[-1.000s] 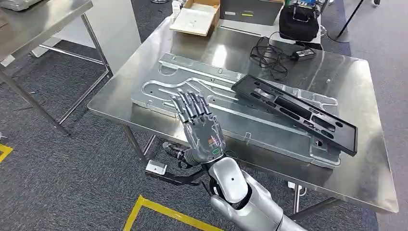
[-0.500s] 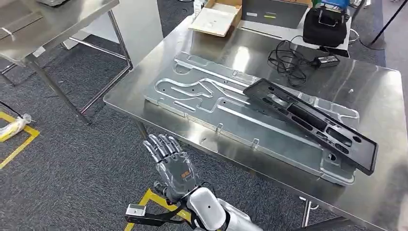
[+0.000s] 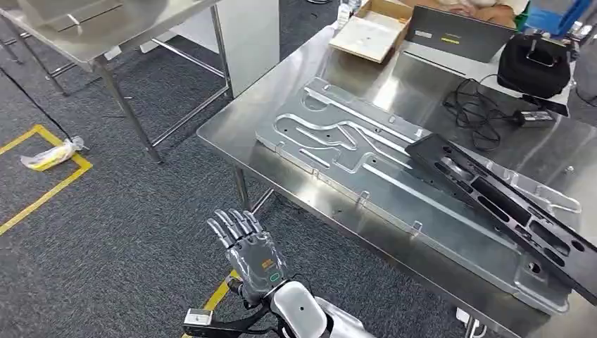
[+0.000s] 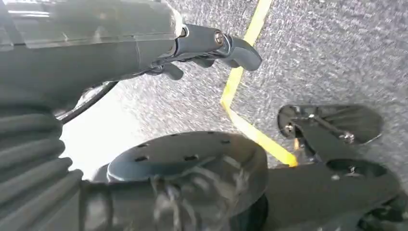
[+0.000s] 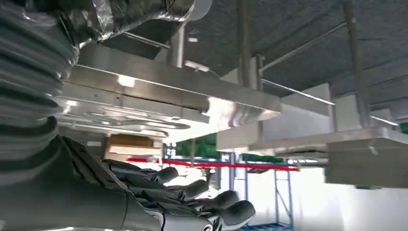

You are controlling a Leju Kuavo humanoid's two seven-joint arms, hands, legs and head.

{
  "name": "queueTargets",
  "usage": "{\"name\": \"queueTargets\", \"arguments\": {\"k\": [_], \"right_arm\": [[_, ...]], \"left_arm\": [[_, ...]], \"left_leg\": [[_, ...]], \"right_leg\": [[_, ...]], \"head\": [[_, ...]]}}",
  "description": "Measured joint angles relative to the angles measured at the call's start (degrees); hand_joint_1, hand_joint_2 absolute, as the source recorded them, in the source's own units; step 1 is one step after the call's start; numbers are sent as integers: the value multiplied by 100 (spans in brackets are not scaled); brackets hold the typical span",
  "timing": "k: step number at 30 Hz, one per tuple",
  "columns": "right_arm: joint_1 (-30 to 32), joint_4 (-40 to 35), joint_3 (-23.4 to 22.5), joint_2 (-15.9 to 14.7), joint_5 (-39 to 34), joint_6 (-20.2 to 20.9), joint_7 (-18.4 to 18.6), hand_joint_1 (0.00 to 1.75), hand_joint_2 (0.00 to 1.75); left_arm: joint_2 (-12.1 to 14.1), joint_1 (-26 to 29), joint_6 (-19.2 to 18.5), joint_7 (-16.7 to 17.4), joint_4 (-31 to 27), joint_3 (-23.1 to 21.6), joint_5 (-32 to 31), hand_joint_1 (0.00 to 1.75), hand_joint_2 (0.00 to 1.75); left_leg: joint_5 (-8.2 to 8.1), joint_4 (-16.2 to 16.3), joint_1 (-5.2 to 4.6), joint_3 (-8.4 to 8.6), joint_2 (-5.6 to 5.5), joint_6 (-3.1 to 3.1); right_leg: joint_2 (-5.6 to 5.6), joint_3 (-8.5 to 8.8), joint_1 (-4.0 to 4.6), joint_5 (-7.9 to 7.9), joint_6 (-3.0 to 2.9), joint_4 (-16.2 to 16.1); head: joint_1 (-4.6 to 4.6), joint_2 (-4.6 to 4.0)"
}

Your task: Take the parts from the cabinet and place them on the table.

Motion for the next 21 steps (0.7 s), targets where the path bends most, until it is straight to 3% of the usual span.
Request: {"name": "queueTargets", "arguments": {"k": [1, 2, 5, 6, 7, 8, 10, 11, 12, 13, 14, 15, 16, 17, 18, 21], "right_arm": [[-4, 7, 9, -2, -4, 7, -2, 0, 175], [0, 17, 15, -2, -9, 18, 0, 0, 175], [0, 22, 20, -7, -24, 57, 18, 0, 175], [-4, 17, 20, 11, -24, 68, 18, 0, 175], [-6, 20, 22, 13, -28, 85, 17, 0, 175], [-11, 15, 31, 13, -35, 90, 17, 0, 175], [7, 22, 31, -7, -39, 111, 24, 0, 175], [22, 24, 31, -17, -44, 116, 26, 0, 175], [29, 24, 33, -20, -50, 127, 26, 0, 175], [27, 22, 35, -20, -52, 147, 26, 0, 175], [24, 22, 39, -20, -55, 157, 26, 0, 175], [23, 22, 42, -20, -55, 173, 26, 0, 175], [21, 17, 44, -20, -55, 192, 26, 0, 175], [16, 13, 44, -22, -59, 206, 28, 0, 175], [16, 7, 44, -28, -66, 208, 31, 0, 175], [8, -26, 53, -28, -92, 208, 37, 0, 175]], "left_arm": [[-18, 3, 2, -2, 0, 0, 7, 0, 0], [-24, -14, 18, -33, -2, 9, 48, 0, 0], [-26, 12, 33, -103, 0, 68, 92, 0, 0], [-20, 10, 50, -101, 0, 79, 92, 0, 0], [-20, 9, 53, -98, 0, 83, 90, 0, 0], [-13, 0, 61, -76, 0, 85, 72, 0, 0], [-9, -7, 70, -96, 0, 88, 53, 0, 0], [-5, -4, 79, -135, 0, 88, 42, 0, 0], [0, 3, 79, -175, -2, 88, 7, 0, 0], [8, 10, 79, -188, 0, 90, -20, 0, 0], [15, 13, 79, -192, -2, 90, -41, 0, 0], [20, 11, 72, -203, 0, 90, -54, 0, 0], [20, 5, 68, -225, -2, 90, -59, 0, 0], [15, -11, 55, -269, 0, 88, -68, 0, 0], [15, -13, 50, -304, 0, 88, -74, 0, 0], [17, 1, 42, -343, 0, 88, -96, 0, 0]], "left_leg": [[1, -1, 30, -9, -45, -3], [10, 25, -7, -44, -114, -46], [59, -44, 85, -80, -288, -184], [48, -36, 42, -95, -284, -214], [-17, 66, 26, -114, 56, -221], [-223, 367, 21, -258, 289, -233], [-619, 1199, 34, -674, 396, -274], [-733, 1558, 39, -860, 414, -297], [-698, 1662, 44, -912, 429, -312], [-529, 1478, 54, -815, 444, -325], [-285, 1060, 59, -587, 481, -329], [-50, 538, 62, -299, 562, -325], [36, 75, 57, -59, 753, -316], [-37, 39, -5, -24, 831, -258], [-19, 32, 5, -37, 740, -203], [7, -2, -5, -51, 608, -101]], "right_leg": [[318, 145, -3, 80, -56, -380], [456, 177, -15, 77, -78, -472], [298, 194, 45, 68, -106, -492], [217, 252, -36, 109, -142, -610], [119, 309, -26, 131, -153, -670], [32, 333, -24, 135, -191, -689], [-157, 333, -8, 119, -208, -674], [-255, 327, -5, 106, -211, -663], [-335, 326, -5, 93, -204, -654], [-411, 330, -8, 77, -194, -642], [-477, 336, -12, 57, -177, -621], [-534, 344, -18, 29, -149, -593], [-581, 350, -18, -6, -114, -549], [-622, 331, 46, -43, -65, -516], [-635, 339, 41, -47, -43, -512], [-759, 382, 33, -51, 34, -537]], "head": [[0, 0], [-13, 0], [-4, 0], [-5, 0], [-9, 0], [-42, 0], [-42, 0], [-42, 0], [-42, 0], [-44, 0], [-42, 0], [-44, 0], [-42, 0], [-44, 0], [-31, 0], [-35, 0]]}}
